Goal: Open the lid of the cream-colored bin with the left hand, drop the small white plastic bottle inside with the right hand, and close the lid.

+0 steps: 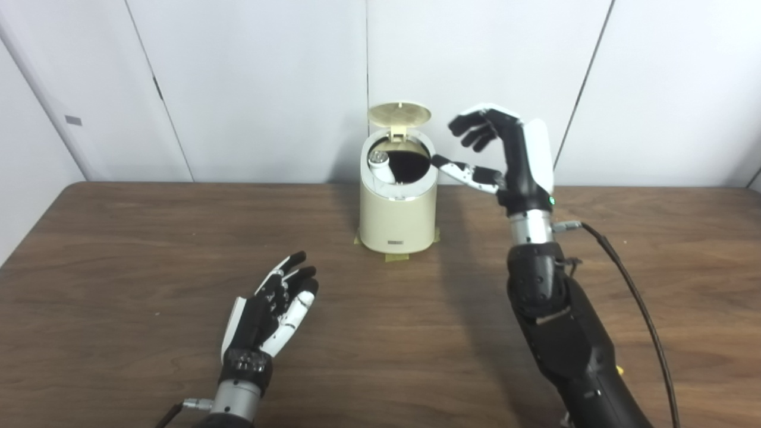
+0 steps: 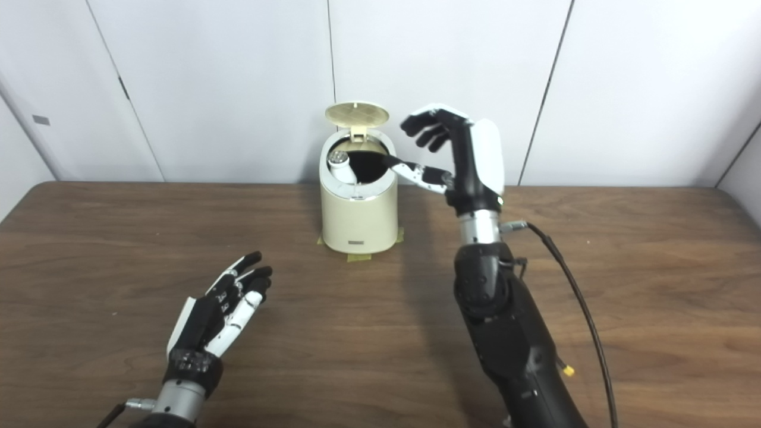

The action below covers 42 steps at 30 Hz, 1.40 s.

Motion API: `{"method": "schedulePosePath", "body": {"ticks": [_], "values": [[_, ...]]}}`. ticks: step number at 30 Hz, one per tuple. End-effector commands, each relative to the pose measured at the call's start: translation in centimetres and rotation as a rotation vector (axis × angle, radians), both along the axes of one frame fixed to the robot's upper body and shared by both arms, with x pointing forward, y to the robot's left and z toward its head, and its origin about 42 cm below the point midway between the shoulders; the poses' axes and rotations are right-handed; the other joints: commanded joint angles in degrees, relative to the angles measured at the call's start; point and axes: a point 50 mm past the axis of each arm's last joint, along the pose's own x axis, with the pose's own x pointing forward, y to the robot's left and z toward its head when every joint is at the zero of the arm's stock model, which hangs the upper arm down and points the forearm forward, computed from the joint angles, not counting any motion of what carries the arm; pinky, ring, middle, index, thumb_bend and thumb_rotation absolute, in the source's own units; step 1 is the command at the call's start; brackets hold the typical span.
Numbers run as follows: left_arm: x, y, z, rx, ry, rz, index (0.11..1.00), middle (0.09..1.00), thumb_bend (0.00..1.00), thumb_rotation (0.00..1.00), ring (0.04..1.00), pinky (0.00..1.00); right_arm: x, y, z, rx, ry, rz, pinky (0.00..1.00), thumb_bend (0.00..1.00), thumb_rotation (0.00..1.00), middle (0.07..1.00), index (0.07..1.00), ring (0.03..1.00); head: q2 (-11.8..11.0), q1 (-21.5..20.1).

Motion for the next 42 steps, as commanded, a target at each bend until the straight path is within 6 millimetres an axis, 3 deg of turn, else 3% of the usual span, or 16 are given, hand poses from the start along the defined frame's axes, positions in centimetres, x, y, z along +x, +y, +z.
{"method": "schedulePosePath", "body": {"ticks": [1, 4, 7, 9, 12, 14, 15, 17, 19, 23, 27, 33, 42], "values": [[-0.7, -0.8, -0.2, -0.045, -0.012, 0.030, 0.905, 0.829, 0.56, 0.53, 0.833, 0.84, -0.1, -0.6, 2.0, 0.043, -0.026, 0.008, 0.33, 0.50, 0.00, 0.518, 0.476, 0.453, -0.1, -0.2], [-0.4, -0.4, -0.1, -0.056, -0.012, 0.037, 0.903, 0.832, 0.56, 0.55, 0.845, 0.86, -1.4, -2.4, 1.6, 0.070, 0.081, 0.021, 0.33, 0.50, 0.00, 0.508, 0.492, 0.459, -0.2, -0.8], [0.1, -0.2, 0.2, -0.058, -0.018, 0.040, 0.904, 0.840, 0.55, 0.57, 0.856, 0.88, -2.6, -4.5, 1.0, 0.056, 0.212, 0.026, 0.42, 0.52, 0.00, 0.492, 0.516, 0.438, -0.4, -1.1], [0.5, -0.2, 0.5, -0.064, -0.024, 0.041, 0.909, 0.847, 0.54, 0.58, 0.861, 0.89, -3.4, -5.4, 0.5, 0.055, 0.261, 0.033, 0.44, 0.52, 0.00, 0.478, 0.516, 0.516, -0.5, -1.1], [1.4, -0.4, 1.0, -0.083, -0.030, 0.037, 0.905, 0.860, 0.53, 0.57, 0.860, 0.89, -4.7, -6.5, -0.4, 0.069, 0.306, 0.058, 0.46, 0.52, 0.01, 0.482, 0.515, 0.545, -0.9, -0.9], [2.1, -0.5, 1.6, -0.075, -0.032, 0.021, 0.918, 0.884, 0.54, 0.60, 0.881, 0.92, -5.6, -7.0, -1.2, 0.094, 0.329, 0.089, 0.50, 0.50, 0.13, 0.615, 0.502, 0.583, -1.1, -0.8], [2.4, -0.5, 1.9, -0.065, -0.033, 0.015, 0.925, 0.895, 0.53, 0.62, 0.893, 0.94, -6.0, -7.3, -1.5, 0.105, 0.339, 0.102, 0.53, 0.48, 0.44, 0.663, 0.622, 0.611, -1.3, -0.7], [3.2, -0.5, 2.6, -0.033, -0.042, -0.004, 0.935, 0.910, 0.52, 0.65, 0.909, 0.96, -6.8, -7.7, -2.1, 0.111, 0.358, 0.112, 0.56, 0.49, 0.71, 0.711, 0.703, 0.654, -1.5, -0.7], [3.8, -0.6, 3.2, -0.018, -0.051, -0.012, 0.940, 0.917, 0.52, 0.67, 0.915, 0.97, -7.5, -8.0, -2.7, 0.112, 0.370, 0.113, 0.58, 0.49, 0.84, 0.740, 0.740, 0.687, -1.7, -0.8], [5.2, -0.5, 4.6, 0.008, -0.075, -0.029, 0.946, 0.920, 0.53, 0.68, 0.920, 0.99, -9.2, -8.4, -3.7, 0.213, 0.428, 0.129, 0.62, 0.45, 0.97, 0.780, 0.769, 0.733, -2.1, -1.0], [6.4, -0.5, 5.8, 0.051, -0.097, -0.047, 0.957, 0.928, 0.53, 0.73, 0.923, 1.00, -10.0, -8.6, -4.6, 0.406, 0.508, 0.180, 0.69, 0.47, 1.00, 0.825, 0.793, 0.798, -2.4, -1.3], [8.4, -0.6, 7.3, 0.077, -0.137, -0.070, 0.969, 0.941, 0.53, 0.76, 0.926, 0.95, -11.2, -8.3, -6.0, 0.510, 0.533, 0.202, 0.85, 0.58, 1.00, 0.897, 0.869, 0.903, -3.1, -1.7], [11.5, -1.0, 9.1, 0.070, -0.173, -0.110, 0.969, 0.936, 0.61, 0.74, 0.931, 0.96, -12.5, -7.8, -7.2, 0.610, 0.504, 0.175, 0.91, 0.61, 1.00, 0.930, 0.887, 0.945, -4.5, -1.7]]}}
